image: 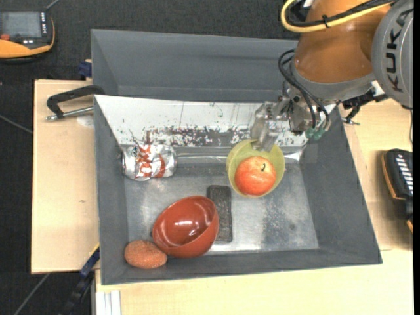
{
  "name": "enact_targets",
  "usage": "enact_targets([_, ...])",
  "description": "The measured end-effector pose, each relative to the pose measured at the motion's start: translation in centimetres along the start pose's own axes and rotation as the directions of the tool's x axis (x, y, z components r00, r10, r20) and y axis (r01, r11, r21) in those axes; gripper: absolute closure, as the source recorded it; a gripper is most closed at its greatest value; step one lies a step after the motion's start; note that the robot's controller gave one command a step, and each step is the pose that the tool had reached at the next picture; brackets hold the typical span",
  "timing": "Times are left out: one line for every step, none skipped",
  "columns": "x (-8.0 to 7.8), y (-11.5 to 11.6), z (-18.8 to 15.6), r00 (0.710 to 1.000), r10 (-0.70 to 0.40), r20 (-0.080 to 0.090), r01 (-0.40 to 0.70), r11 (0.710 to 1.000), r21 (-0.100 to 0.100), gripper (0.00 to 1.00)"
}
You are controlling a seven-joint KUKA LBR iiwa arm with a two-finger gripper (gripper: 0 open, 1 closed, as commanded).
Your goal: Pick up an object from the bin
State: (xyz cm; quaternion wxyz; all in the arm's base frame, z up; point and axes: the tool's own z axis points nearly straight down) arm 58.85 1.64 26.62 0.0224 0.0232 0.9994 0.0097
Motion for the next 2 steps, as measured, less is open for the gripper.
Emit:
enact_targets([-0.7,3.6,2.2,0.992,0.126,0.0,-0.126,0.992,-0.002,1.0])
enact_targets([-0.5,4.1,3.8,0.888,-0.46,0.004,0.46,0.888,-0.003,1.0])
